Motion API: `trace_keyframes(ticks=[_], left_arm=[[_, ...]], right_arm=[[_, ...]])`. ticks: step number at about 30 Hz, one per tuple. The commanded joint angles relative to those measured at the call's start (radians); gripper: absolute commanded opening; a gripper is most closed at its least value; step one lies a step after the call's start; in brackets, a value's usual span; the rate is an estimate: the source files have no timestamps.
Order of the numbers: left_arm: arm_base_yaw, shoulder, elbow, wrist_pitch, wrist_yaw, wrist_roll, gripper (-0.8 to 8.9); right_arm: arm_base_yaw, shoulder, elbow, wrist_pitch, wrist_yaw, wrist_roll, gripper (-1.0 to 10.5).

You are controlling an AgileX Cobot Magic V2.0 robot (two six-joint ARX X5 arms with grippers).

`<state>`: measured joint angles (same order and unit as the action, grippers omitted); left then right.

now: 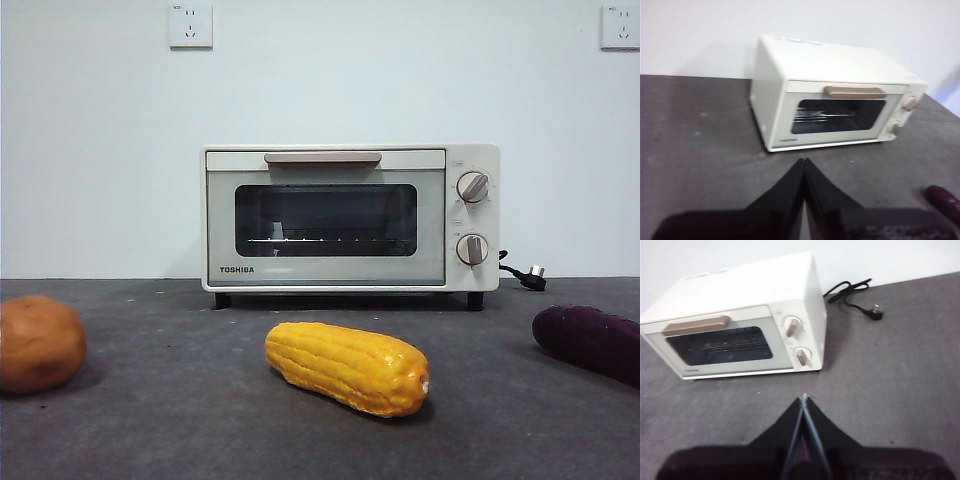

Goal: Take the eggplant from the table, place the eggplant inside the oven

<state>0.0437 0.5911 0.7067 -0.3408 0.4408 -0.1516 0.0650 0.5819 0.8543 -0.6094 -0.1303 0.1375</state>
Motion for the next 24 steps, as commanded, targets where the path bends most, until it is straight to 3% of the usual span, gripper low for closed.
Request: trace_keyframes(ticks=[1, 12, 24], left_arm=[[-0.002, 0.035, 0.054, -0.017, 0.018, -0.007, -0.05], [-0.076, 0.182, 0.320, -0.131, 0.038, 0.000, -0.06], [-0.144, 0.257, 0.408, -0.165, 0.038, 0.025, -0.06]], right_arm=[[0.000, 0.069, 0.102, -0.055, -0.016, -0.055, -0.1], [0.001, 0.304, 0.444, -0.290, -0.100, -0.124, -0.1], [0.001, 0.333, 0.500, -0.311, -0.158, -0.124, 0.0]])
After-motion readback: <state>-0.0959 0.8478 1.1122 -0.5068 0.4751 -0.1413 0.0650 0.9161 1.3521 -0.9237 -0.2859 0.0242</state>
